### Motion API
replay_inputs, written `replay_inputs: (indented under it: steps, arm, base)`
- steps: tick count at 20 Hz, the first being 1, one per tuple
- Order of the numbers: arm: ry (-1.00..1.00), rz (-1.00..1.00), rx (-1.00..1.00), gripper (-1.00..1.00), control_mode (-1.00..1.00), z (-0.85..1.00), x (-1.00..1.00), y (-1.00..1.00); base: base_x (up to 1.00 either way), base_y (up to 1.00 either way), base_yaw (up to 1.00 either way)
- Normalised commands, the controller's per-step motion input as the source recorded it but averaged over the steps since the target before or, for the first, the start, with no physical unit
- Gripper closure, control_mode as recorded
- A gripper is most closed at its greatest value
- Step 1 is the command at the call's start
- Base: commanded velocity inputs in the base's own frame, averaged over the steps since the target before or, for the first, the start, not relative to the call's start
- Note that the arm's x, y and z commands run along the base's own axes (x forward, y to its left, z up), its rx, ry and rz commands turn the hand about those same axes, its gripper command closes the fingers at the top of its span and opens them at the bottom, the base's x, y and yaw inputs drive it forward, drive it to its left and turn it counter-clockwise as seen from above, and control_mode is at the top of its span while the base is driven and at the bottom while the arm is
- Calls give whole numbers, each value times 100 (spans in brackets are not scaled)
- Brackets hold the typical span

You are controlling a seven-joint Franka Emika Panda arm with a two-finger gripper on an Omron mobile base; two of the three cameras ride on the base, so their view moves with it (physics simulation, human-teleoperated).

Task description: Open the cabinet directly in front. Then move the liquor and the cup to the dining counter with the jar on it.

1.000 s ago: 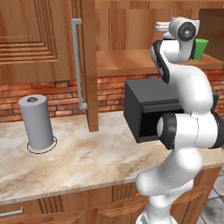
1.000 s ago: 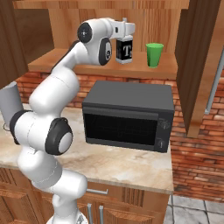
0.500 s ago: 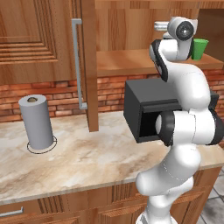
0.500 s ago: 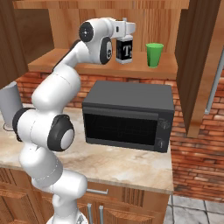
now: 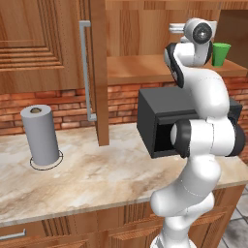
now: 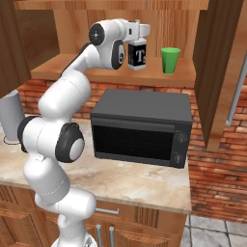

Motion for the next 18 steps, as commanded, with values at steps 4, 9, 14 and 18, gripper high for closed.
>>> replay_inputs:
  steps: [4, 9, 14, 18]
  arm:
    - [0, 0, 0, -100, -100, 0, 4, -3]
    - [0, 0, 0, -100, -100, 0, 6, -1]
    - [0, 0, 0, -100, -100, 0, 7, 0]
    - [0, 0, 0, -100, -100, 0, 10, 0]
  base:
    - [0, 0, 0]
    - [0, 0, 0]
    - [0, 0, 0]
    - [0, 0, 0]
